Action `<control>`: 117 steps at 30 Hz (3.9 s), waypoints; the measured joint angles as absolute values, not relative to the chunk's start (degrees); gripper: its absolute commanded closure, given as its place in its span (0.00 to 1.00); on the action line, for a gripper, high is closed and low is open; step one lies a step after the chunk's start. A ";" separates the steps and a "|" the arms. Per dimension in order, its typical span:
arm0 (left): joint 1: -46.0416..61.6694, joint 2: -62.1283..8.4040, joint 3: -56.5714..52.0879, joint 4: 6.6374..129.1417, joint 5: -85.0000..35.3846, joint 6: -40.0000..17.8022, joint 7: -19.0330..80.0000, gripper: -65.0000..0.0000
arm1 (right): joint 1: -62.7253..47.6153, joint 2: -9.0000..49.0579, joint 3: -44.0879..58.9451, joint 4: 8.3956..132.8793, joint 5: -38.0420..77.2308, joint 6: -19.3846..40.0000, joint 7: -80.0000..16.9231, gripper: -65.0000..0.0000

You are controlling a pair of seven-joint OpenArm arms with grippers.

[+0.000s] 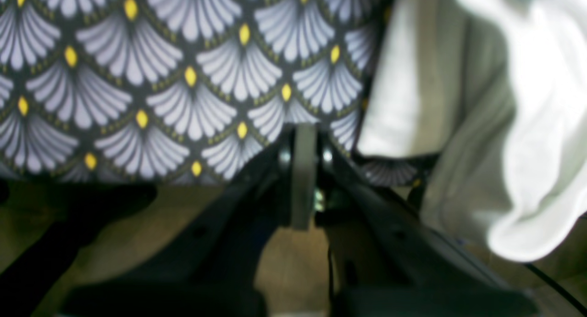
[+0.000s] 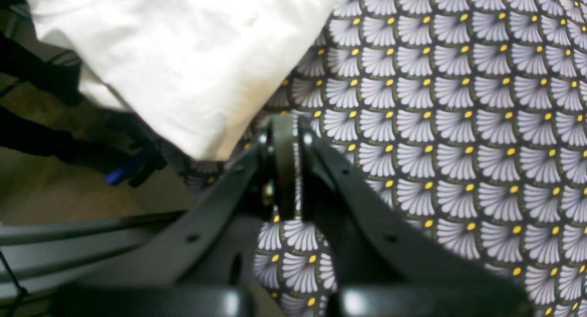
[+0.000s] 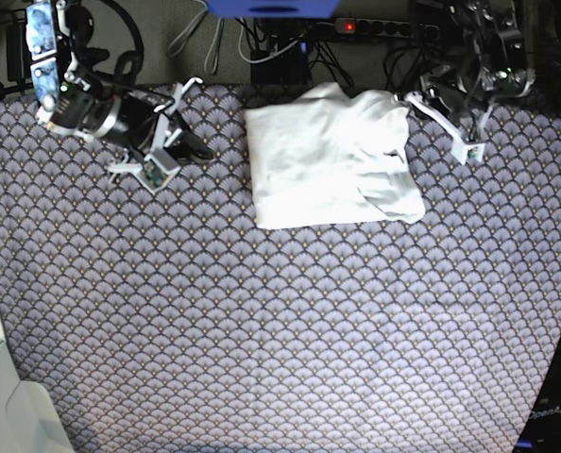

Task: Fold the T-shirt properly
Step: 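Open the right gripper and withdraw it from the folded shirt, then pinch the shirt bundle's edge with the left gripper, then drag the bundle edge with the left gripper to straighten the shirt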

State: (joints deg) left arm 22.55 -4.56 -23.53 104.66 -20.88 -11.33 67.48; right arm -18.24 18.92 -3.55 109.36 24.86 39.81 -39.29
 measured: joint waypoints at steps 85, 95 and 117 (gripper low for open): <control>-7.94 -8.54 8.25 88.40 -29.76 -4.27 64.53 0.99 | -17.37 23.49 -3.40 109.25 24.84 39.81 -39.38 1.00; -7.33 -10.41 8.29 88.40 -29.71 -4.67 67.00 0.99 | -17.32 23.51 -3.40 109.25 24.82 39.81 -39.27 1.00; -6.07 -10.00 -3.66 88.79 -38.13 -5.32 68.40 0.47 | -17.15 23.64 -3.44 109.25 24.84 39.81 -39.27 1.00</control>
